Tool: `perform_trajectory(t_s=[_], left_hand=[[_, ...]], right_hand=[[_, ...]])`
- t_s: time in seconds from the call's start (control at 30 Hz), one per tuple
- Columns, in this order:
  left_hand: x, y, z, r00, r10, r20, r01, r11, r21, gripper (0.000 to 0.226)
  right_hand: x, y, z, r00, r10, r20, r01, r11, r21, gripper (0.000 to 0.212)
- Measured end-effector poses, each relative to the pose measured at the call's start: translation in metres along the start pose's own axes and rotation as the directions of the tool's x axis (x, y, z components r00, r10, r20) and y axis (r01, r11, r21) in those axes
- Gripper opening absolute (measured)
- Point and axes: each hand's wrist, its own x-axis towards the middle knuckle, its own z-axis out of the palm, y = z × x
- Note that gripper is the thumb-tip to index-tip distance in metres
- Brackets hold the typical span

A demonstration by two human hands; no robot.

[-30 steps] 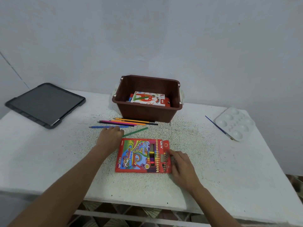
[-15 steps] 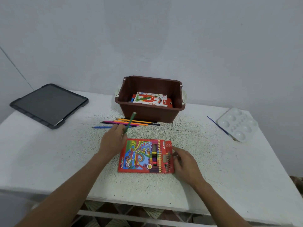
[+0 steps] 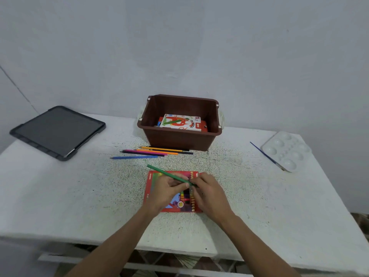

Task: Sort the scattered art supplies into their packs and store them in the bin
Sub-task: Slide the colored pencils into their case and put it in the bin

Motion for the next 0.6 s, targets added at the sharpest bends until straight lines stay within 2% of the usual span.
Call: perform_trajectory(t_s=[0.1,0.13,0.2,0.3,0.37,0.43,0.6], left_hand=[[-0.001,-0.002,-0.004,0.999,-0.021,-0.025,0.02,0.999,-0.027,0.015],[0.0,-0.002,-0.007,0.999,-0.011,-0.046,0.011,1.0,0.01,0.013],[0.005,-0.009,-0.022,0.991,0.053,-0.121,-0.028,0.979,0.2,0.014],[0.007,-0.035,-0.056,0.931,0.243,-0.274,-0.061,0.84,0.538,0.026],[0.002,-0.057,-0.077,0.888,0.372,-0.271,-0.064,0.683,0.727,0.035],[-0.005,-0.073,-0.09,0.875,0.428,-0.225,-0.074,0.579,0.812,0.043],[-0.008,-0.077,-0.09,0.886,0.437,-0.154,-0.085,0.48,0.873,0.05]], right_hand=[[-0.004,0.008,-0.002,1.0,0.001,-0.008,-0.001,0.999,-0.046,0.02],[-0.006,0.014,-0.004,1.0,0.018,-0.015,-0.019,0.997,-0.072,0.02],[-0.012,0.031,-0.013,0.996,0.077,-0.046,-0.083,0.987,-0.139,0.013],[-0.027,0.065,-0.035,0.978,0.181,-0.106,-0.204,0.934,-0.292,0.016],[-0.038,0.087,-0.052,0.966,0.226,-0.124,-0.257,0.879,-0.401,0.021],[-0.049,0.105,-0.067,0.957,0.26,-0.125,-0.288,0.832,-0.474,0.021],[-0.052,0.116,-0.076,0.962,0.253,-0.105,-0.269,0.8,-0.537,0.022]])
